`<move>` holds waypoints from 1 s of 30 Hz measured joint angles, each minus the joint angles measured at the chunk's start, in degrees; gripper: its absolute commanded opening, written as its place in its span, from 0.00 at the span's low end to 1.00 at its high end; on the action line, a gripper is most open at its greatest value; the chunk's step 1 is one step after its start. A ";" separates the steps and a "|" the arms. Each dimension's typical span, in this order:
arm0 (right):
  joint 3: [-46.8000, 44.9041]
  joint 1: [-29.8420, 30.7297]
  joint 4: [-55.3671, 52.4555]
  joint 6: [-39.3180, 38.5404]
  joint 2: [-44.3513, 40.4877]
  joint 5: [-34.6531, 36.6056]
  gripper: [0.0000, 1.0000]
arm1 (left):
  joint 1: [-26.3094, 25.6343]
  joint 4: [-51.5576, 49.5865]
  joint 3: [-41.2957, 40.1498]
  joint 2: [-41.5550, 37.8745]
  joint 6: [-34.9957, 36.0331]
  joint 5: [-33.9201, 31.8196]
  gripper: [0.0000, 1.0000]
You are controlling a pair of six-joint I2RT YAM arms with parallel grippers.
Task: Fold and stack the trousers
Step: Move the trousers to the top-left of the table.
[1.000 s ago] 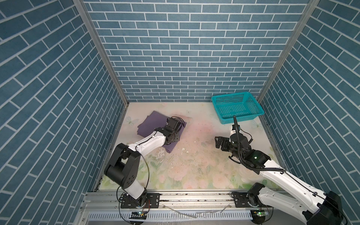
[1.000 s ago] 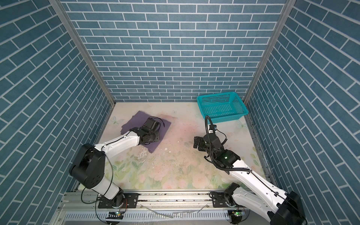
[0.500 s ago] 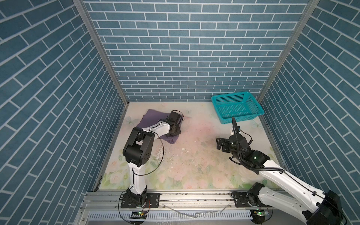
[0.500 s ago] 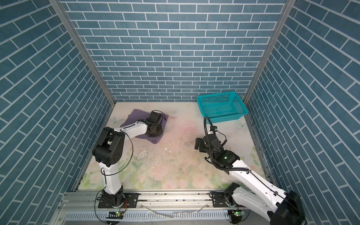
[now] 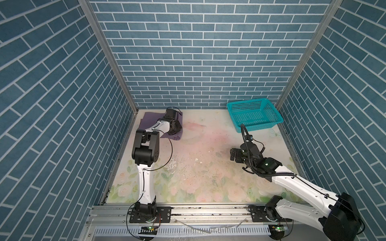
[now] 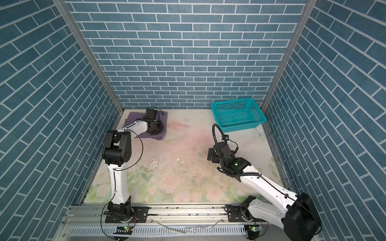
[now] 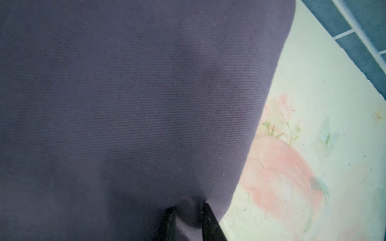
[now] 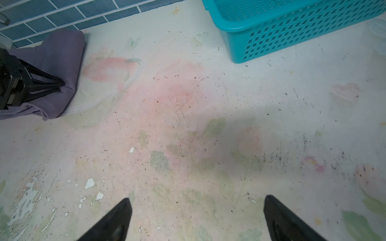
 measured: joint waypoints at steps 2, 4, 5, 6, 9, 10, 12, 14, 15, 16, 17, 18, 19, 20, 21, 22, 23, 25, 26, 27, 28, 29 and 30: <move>0.00 -0.02 0.04 0.09 -0.04 -0.24 0.99 | 0.02 -0.87 -0.39 -0.96 0.00 0.50 0.27; 0.00 -0.07 0.04 0.24 -0.20 -0.61 0.98 | 0.00 -1.18 -2.62 -3.48 -0.17 0.85 0.31; 0.00 -0.09 0.07 0.26 -0.35 -0.81 0.99 | -0.04 -1.31 -4.55 -5.62 -0.31 0.98 0.33; 0.00 -0.09 0.09 0.28 -0.50 -0.92 0.99 | -0.20 -1.31 -6.80 -8.22 -0.44 0.98 0.34; 0.13 -0.09 0.04 1.09 -0.66 -1.05 0.99 | -0.79 -1.22 -12.74 -16.61 -0.83 0.83 0.34; 0.31 -0.11 -0.09 1.29 -0.61 -1.05 0.99 | -1.29 -0.92 -14.12 -19.17 -0.98 0.87 0.34; 1.16 -0.13 -0.46 1.36 -0.46 -1.09 0.98 | -2.38 0.11 -15.69 -22.05 -1.14 1.09 0.31; 2.19 -0.15 -0.57 1.75 -0.20 -1.20 0.98 | -3.41 1.55 -16.68 -22.58 -1.44 1.73 0.25; 2.45 -0.15 -0.61 1.79 -0.15 -1.31 0.99 | -3.80 1.97 -16.96 -22.10 -1.49 1.95 0.21; 2.51 -0.15 -0.59 1.97 -0.15 -1.42 0.98 | -4.17 2.14 -17.20 -21.07 -1.84 2.16 0.17; 2.51 -0.15 -0.70 2.34 -0.15 -1.51 0.98 | -4.37 2.32 -17.51 -19.98 -1.86 2.25 0.13; 2.51 -0.15 -0.87 2.62 -0.15 -1.51 0.98 | -4.44 2.45 -17.81 -18.88 -1.88 2.23 0.10; 2.51 -0.15 -1.11 2.82 -0.15 -1.46 0.98 | -4.44 2.45 -18.01 -17.49 -2.10 2.03 0.08; 2.51 -0.20 -1.27 2.84 -0.17 -1.42 0.98 | -4.35 2.45 -18.01 -16.11 -2.29 1.95 0.05; 2.51 -0.22 -1.36 2.86 -0.17 -1.31 0.98 | -4.31 2.51 -17.97 -14.97 -2.27 1.79 0.02; 2.51 -0.31 -1.49 2.84 -0.17 -1.20 0.99 | -4.26 2.14 -17.40 -13.53 -2.45 1.70 0.00; 2.51 -0.42 -1.53 2.82 -0.17 -1.14 0.98 | -4.22 1.86 -16.50 -11.96 -2.47 1.49 0.00; 2.51 -0.66 -1.57 2.80 -0.17 -0.98 0.99 | -4.22 1.05 -14.25 -9.33 -2.67 1.05 0.00; 2.51 -0.81 -1.62 2.75 -0.13 -0.90 0.98 | -4.24 0.96 -13.38 -8.37 -2.93 0.83 0.00; 2.51 -0.92 -1.64 2.75 -0.09 -0.81 0.99 | -4.28 0.96 -12.85 -7.82 -3.26 0.72 0.00; 2.51 -1.07 -1.66 2.73 0.11 -0.72 0.98 | -4.24 0.96 -12.59 -7.52 -3.72 0.70 0.00; 2.51 -1.22 -1.68 2.69 0.44 -0.68 0.98 | -4.13 0.94 -12.41 -7.34 -4.20 0.63 0.00; 2.51 -1.38 -1.68 2.62 0.79 -0.66 0.99 | -3.98 0.94 -12.28 -7.28 -4.55 0.55 0.00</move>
